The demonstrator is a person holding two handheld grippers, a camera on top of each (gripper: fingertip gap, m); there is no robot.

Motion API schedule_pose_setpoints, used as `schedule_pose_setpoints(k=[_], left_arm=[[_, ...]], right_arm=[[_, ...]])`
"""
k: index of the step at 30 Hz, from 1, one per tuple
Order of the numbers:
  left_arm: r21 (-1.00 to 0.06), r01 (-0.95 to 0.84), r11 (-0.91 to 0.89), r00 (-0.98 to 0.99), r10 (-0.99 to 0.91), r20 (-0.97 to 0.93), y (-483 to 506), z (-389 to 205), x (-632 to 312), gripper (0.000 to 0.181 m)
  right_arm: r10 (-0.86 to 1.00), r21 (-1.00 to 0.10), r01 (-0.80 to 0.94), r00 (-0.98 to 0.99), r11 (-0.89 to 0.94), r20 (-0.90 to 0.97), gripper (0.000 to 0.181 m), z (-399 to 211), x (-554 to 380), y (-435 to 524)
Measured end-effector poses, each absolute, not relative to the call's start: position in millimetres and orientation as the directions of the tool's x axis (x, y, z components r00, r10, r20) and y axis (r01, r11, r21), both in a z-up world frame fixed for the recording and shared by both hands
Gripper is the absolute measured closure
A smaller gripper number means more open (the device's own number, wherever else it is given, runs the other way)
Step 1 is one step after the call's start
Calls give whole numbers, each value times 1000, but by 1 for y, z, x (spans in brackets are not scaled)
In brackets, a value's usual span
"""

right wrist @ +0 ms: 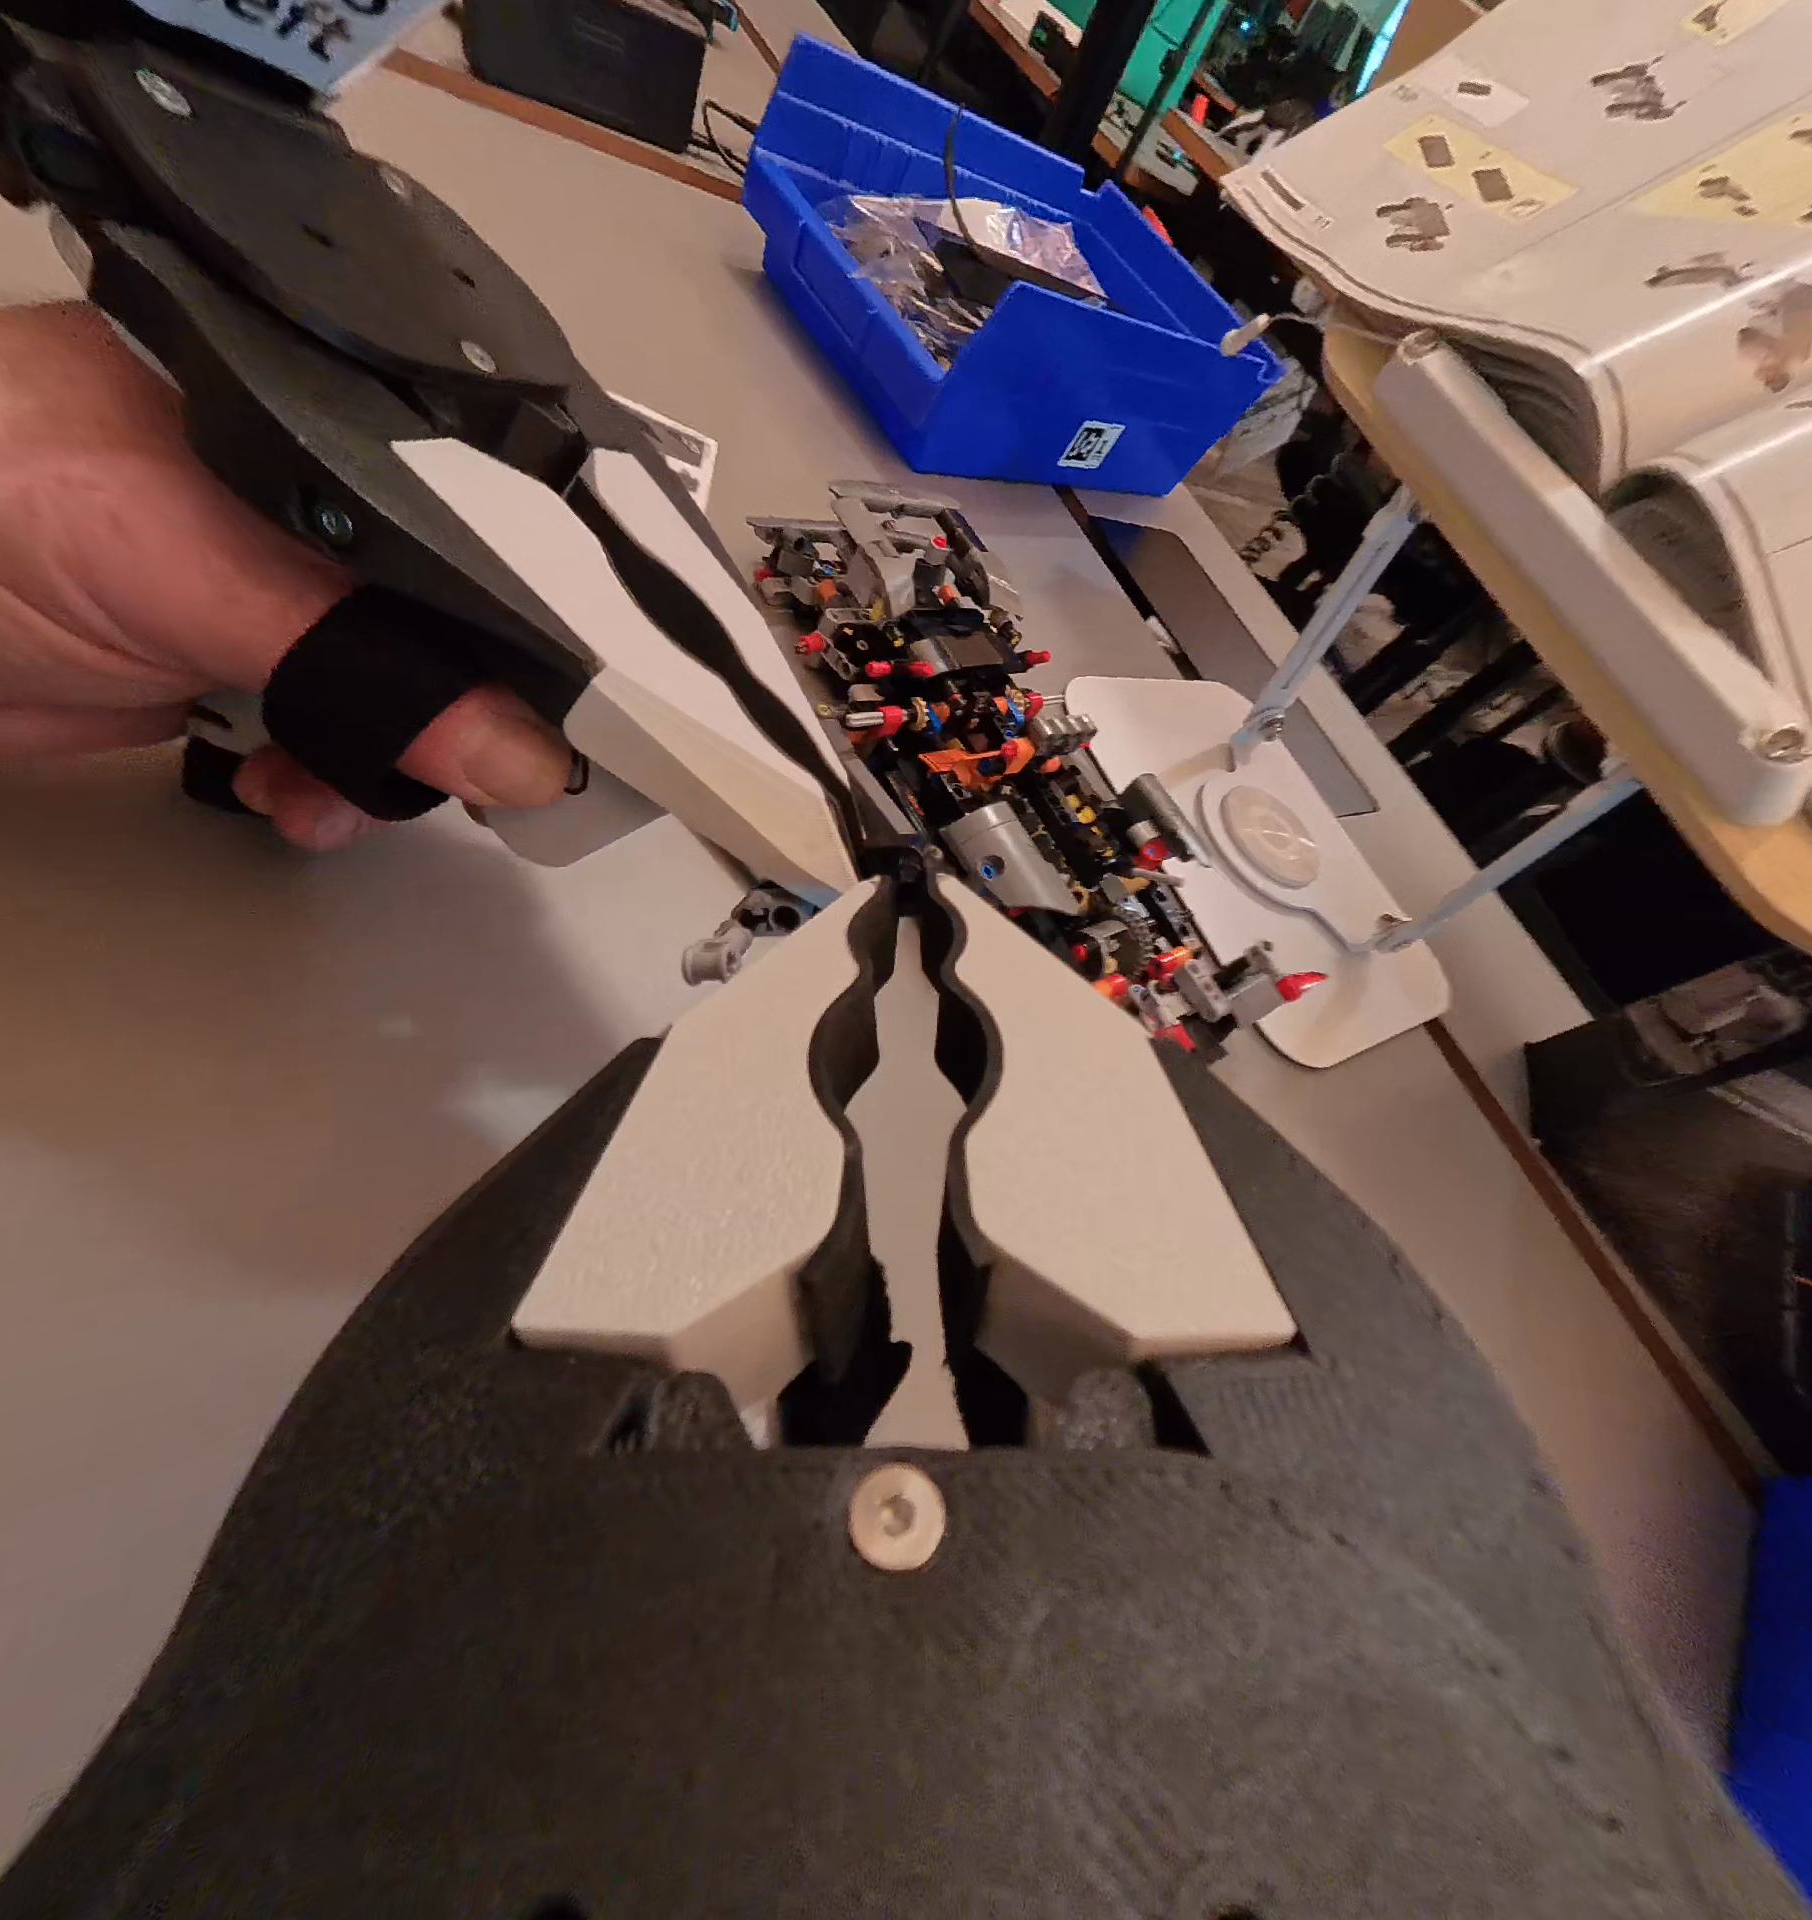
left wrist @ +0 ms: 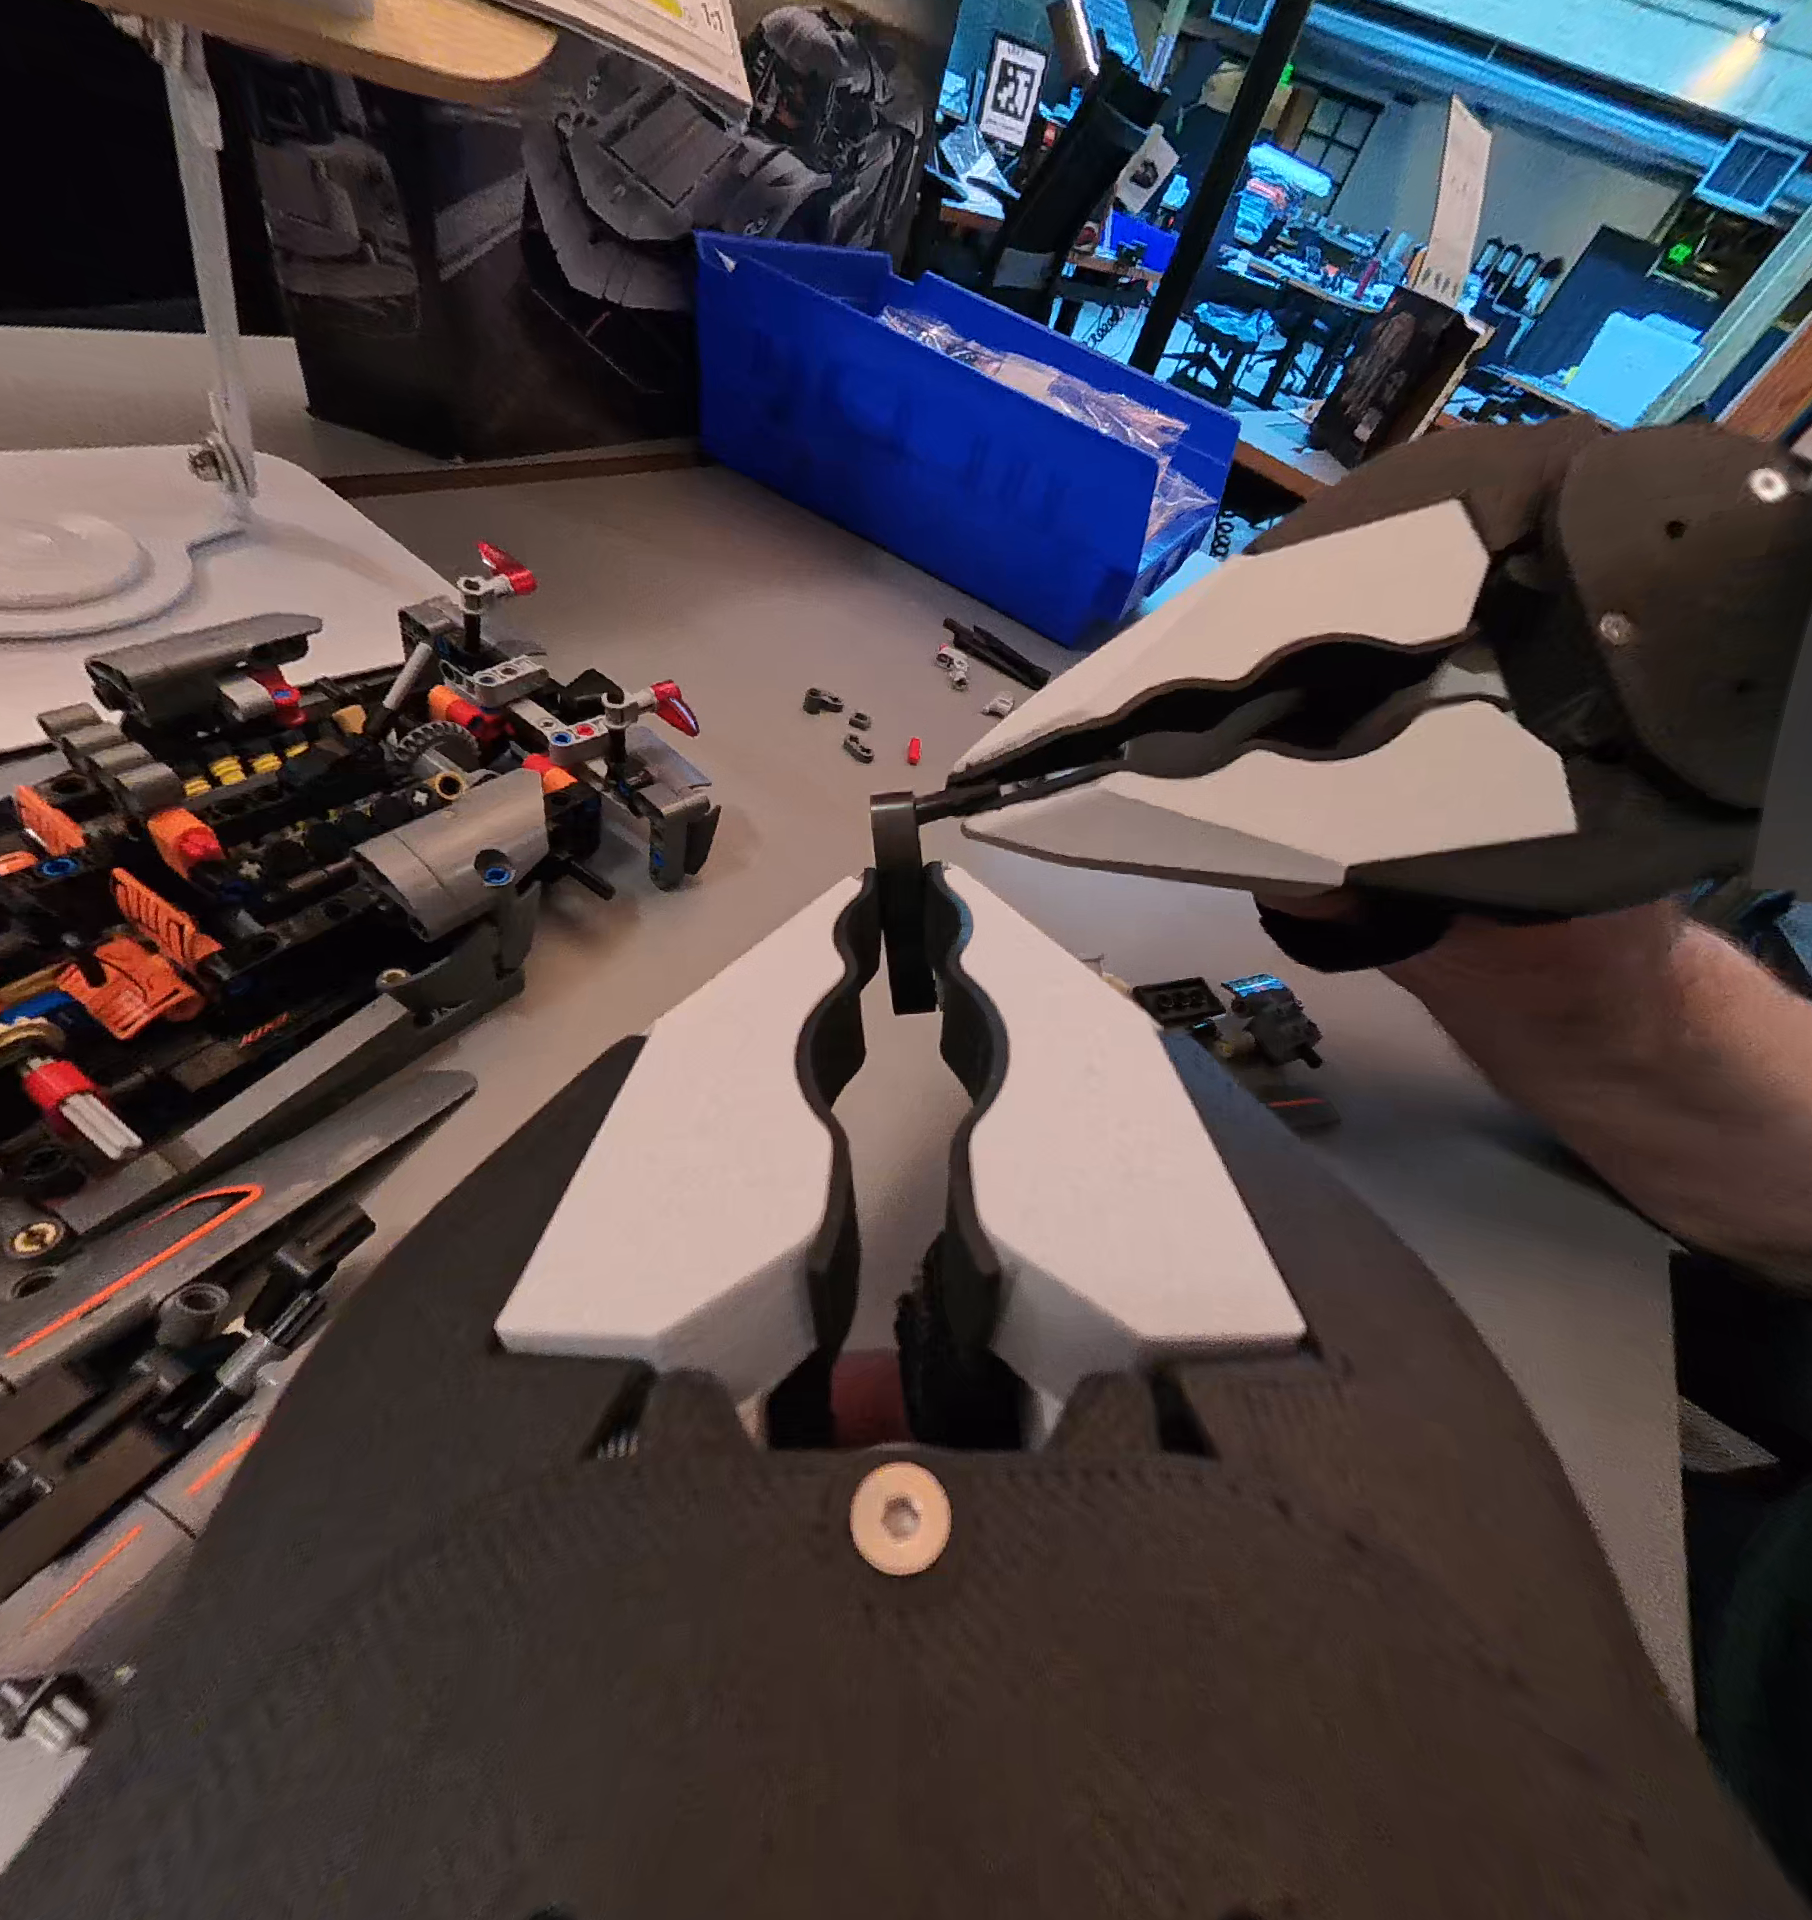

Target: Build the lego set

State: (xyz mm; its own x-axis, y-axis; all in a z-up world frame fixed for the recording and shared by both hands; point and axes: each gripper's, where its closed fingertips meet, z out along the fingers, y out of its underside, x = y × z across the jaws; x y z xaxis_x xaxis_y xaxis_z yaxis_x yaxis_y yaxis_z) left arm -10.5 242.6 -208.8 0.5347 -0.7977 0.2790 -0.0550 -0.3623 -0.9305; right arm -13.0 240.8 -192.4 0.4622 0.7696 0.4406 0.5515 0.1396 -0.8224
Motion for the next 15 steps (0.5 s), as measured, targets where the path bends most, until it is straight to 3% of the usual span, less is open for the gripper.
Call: schedule_pose_setpoints(k=[9,15], left_arm=[[-917,14,-400,566,-752,336,246,-208,-8,175],[-903,80,-422,555,-734,392,247,-204,-6,175]], right_arm=[[669,-737,647,462,194,582,179,-191,-12,244],[656,-748,636,484,192,579,180,-187,-11,246]])
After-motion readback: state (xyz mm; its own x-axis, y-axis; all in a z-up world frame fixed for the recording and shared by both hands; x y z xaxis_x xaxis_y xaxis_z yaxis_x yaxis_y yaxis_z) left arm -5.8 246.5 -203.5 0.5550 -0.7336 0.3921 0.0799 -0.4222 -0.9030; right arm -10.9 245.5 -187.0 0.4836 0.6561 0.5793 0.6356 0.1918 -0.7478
